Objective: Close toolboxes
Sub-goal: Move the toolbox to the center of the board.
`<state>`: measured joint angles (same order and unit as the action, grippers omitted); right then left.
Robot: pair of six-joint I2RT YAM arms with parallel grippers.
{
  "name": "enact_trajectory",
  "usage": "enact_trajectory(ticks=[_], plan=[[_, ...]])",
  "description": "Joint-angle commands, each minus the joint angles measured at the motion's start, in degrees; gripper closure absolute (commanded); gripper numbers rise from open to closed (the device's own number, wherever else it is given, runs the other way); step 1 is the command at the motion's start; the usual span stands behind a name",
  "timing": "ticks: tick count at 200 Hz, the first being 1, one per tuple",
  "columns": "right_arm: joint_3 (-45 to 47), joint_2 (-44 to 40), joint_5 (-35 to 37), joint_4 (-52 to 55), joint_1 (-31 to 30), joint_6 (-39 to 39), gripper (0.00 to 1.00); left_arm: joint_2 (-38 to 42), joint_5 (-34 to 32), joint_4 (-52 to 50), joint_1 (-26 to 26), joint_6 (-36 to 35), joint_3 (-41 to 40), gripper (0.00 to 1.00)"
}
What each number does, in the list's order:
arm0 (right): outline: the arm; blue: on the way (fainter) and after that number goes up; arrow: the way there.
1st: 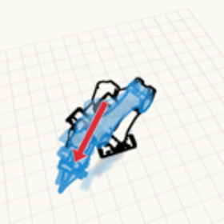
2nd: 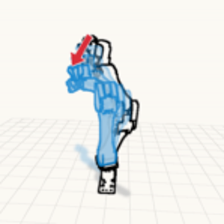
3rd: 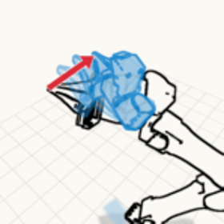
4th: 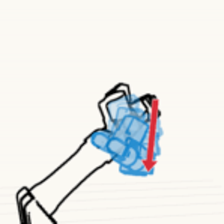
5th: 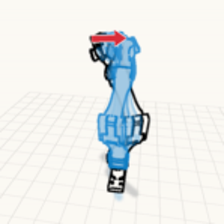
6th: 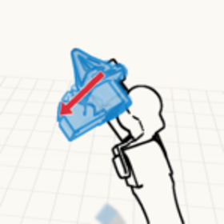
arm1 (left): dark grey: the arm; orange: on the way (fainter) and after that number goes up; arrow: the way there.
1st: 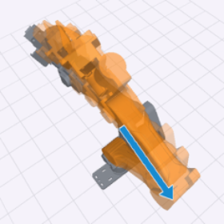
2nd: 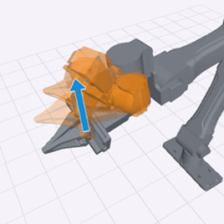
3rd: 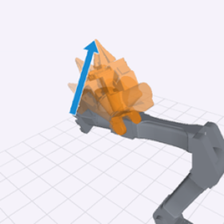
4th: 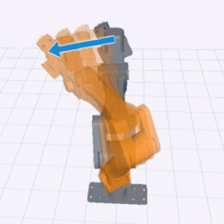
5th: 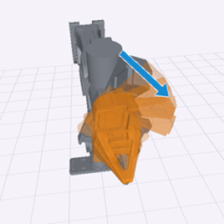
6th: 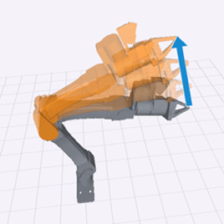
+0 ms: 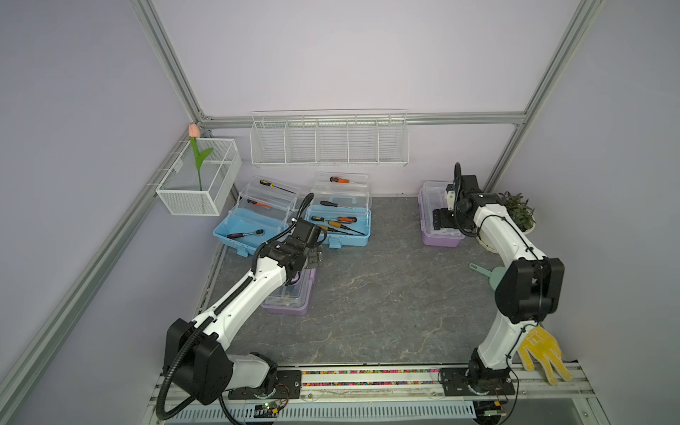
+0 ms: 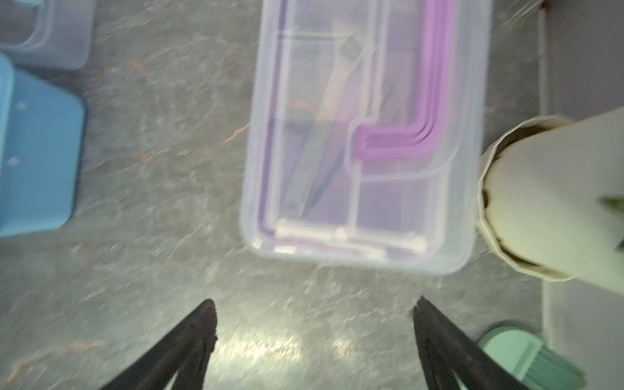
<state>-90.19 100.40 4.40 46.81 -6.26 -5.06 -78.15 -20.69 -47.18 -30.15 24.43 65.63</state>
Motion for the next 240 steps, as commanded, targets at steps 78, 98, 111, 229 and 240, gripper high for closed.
enact_trajectory(ticks=[78, 98, 111, 229, 240], plan=[[25.98, -26.68, -6.04, -2.16, -8.41, -11.43, 0.11, -3.77, 9.08, -1.34, -0.33, 2.59, -3.99, 0.29], [26.88, -28.14, -6.99, -1.33, -8.75, -12.19, 0.13, -2.46, 13.15, 0.79, -2.5, 3.92, -4.69, 0.33], [27.17, -28.92, -7.56, -0.38, -8.95, -12.8, 0.14, -1.63, 15.15, 2.48, -4.8, 5.32, -5.04, 0.34], [33.36, -34.12, -10.95, 3.18, -12.32, -14.8, 0.19, -9.91, 27.91, 24.28, -18.65, 14.6, -0.26, 0.37], [33.82, -34.52, -10.86, 3.29, -12.57, -15.06, 0.19, -11.67, 28.41, 24.86, -19.55, 14.63, 1.41, 0.38]])
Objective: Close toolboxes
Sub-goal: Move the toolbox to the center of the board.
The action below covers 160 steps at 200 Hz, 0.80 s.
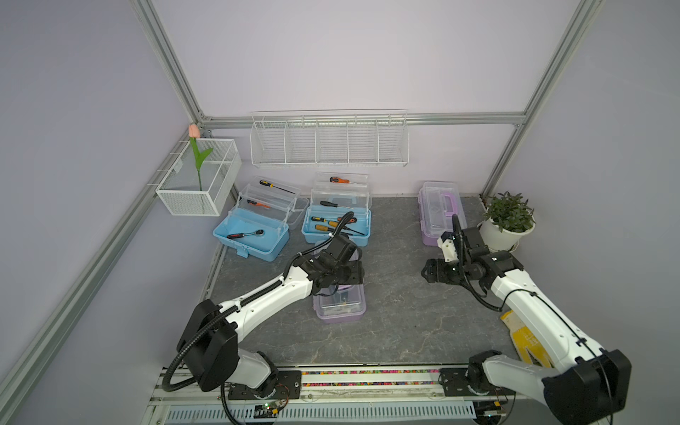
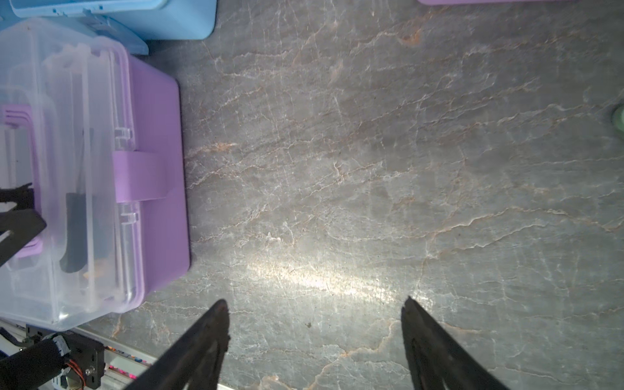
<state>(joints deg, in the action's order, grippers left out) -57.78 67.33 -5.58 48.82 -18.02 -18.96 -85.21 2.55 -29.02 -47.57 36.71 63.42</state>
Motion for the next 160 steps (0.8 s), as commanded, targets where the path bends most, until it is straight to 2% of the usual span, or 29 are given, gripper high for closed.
enact_trajectory(ticks=[1, 14, 49, 64, 89, 102, 125, 160], plan=[[1.42, -1.52, -0.85, 1.28, -0.84, -1.21, 0.19, -4.7, 5.22, 6.78, -2.19, 2.33, 3.8, 0.37], [1.87, -2.09, -0.92, 0.88, -1.58, -1.69, 0.19, -5.39, 5.36, 7.24, -2.88, 2.21, 5.12, 0.37], [1.5, -1.44, -0.79, -1.66, -6.47, -2.9, 0.2, -2.34, 2.77, 2.83, -3.1, -0.61, 7.26, 0.21], [0.47, 0.37, -0.86, -3.17, -9.27, -3.14, 0.2, 0.39, -0.52, -1.4, -2.98, -2.12, 7.96, 0.14], [-1.36, 4.13, -1.01, -6.71, -13.82, -3.58, 0.2, 6.1, -9.14, -10.18, -2.56, -4.21, 8.89, 0.08], [-3.25, 6.71, -0.39, -7.94, -16.5, -3.63, 0.2, 9.78, -11.64, -12.13, -1.03, -5.38, 7.41, 0.07], [-7.61, 11.32, 1.27, -9.28, -20.68, -3.31, 0.2, 16.72, -10.26, -11.98, 4.87, -5.95, 2.19, 0.07], [-14.3, 17.87, 2.58, -8.99, -22.24, -2.51, 0.23, 23.91, -9.65, -10.71, 8.56, -3.59, -5.8, 0.09]])
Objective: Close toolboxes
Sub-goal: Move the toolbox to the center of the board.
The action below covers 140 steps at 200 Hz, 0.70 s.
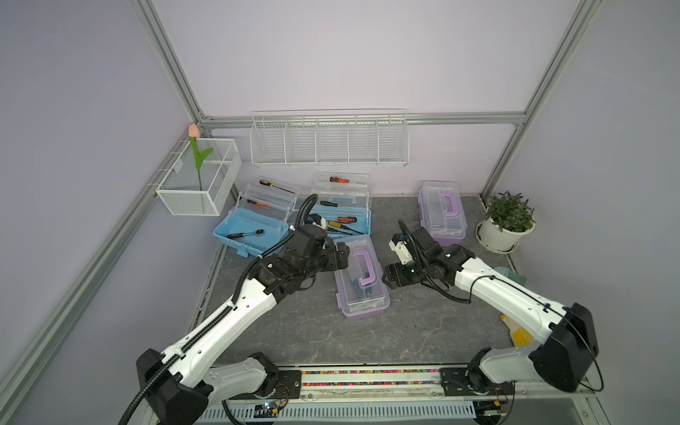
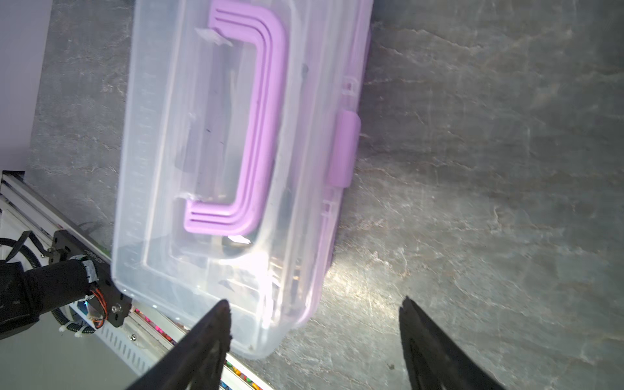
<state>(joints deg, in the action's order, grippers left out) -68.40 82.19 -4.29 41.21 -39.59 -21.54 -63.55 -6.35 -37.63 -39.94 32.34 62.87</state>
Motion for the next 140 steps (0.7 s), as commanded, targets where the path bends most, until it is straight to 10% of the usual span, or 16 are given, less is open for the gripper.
enact_trajectory(ticks=[1, 140], plan=[[-3.85, 3.21, 1.21, -1.35, -0.75, 0.08, 0.23, 2.4, -0.72, -2.01, 1.02, 0.84, -5.45, 0.09], [-10.87, 17.94, 6.67, 4.83, -2.48, 1.65, 0.48, 3.71, 0.5, 1.72, 2.85, 1.69, -13.0, 0.09]])
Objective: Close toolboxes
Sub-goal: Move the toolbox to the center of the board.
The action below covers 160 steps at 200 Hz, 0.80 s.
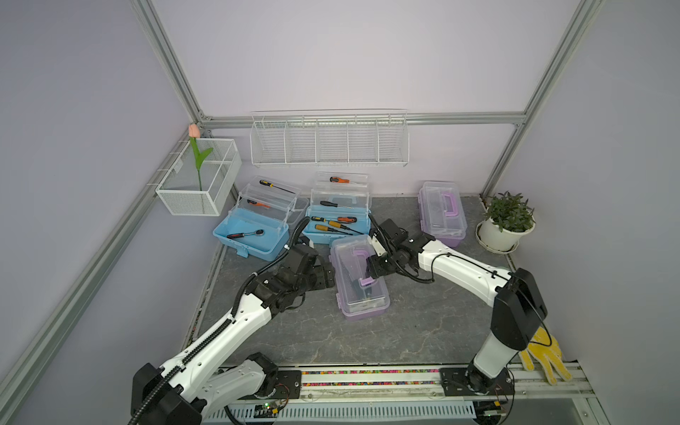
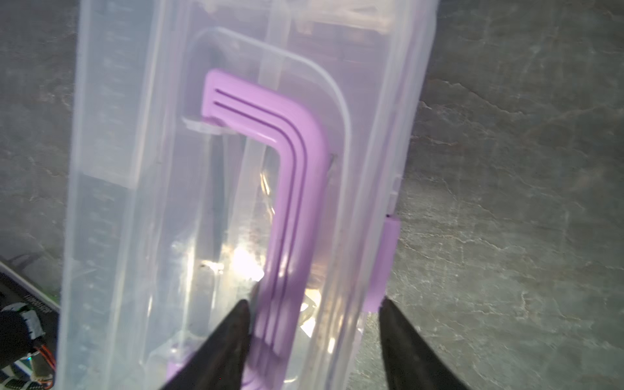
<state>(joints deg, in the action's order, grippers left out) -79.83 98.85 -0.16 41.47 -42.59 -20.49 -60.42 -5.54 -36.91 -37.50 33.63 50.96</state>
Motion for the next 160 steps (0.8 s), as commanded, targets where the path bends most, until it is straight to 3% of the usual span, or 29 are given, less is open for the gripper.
enact_trajectory(ticks=[1, 53, 98, 133, 160], plan=[[0.65, 1.19, 2.54, 4.62, 0.55, 0.57, 0.48, 0.58, -0.33, 1.02, 0.4, 0.44, -1.11, 0.09], [8.26, -5.45, 3.75, 5.78, 5.14, 0.31, 0.56, -1.56, 0.18, 2.44, 0.94, -0.55, -0.84, 0.09], [15.84, -13.17, 4.19, 6.05, 12.81, 2.16, 0.59, -2.93, 0.59, 3.57, 0.93, -0.54, -0.51, 0.09], [14.4, -12.45, 5.11, 4.62, 20.05, 4.17, 0.62, -3.51, 1.4, 3.8, 0.93, -0.01, -0.25, 0.09], [8.72, -6.48, 5.56, 2.25, 23.98, 5.13, 0.64, -2.87, 1.4, 3.25, 0.93, 0.27, -0.33, 0.09]])
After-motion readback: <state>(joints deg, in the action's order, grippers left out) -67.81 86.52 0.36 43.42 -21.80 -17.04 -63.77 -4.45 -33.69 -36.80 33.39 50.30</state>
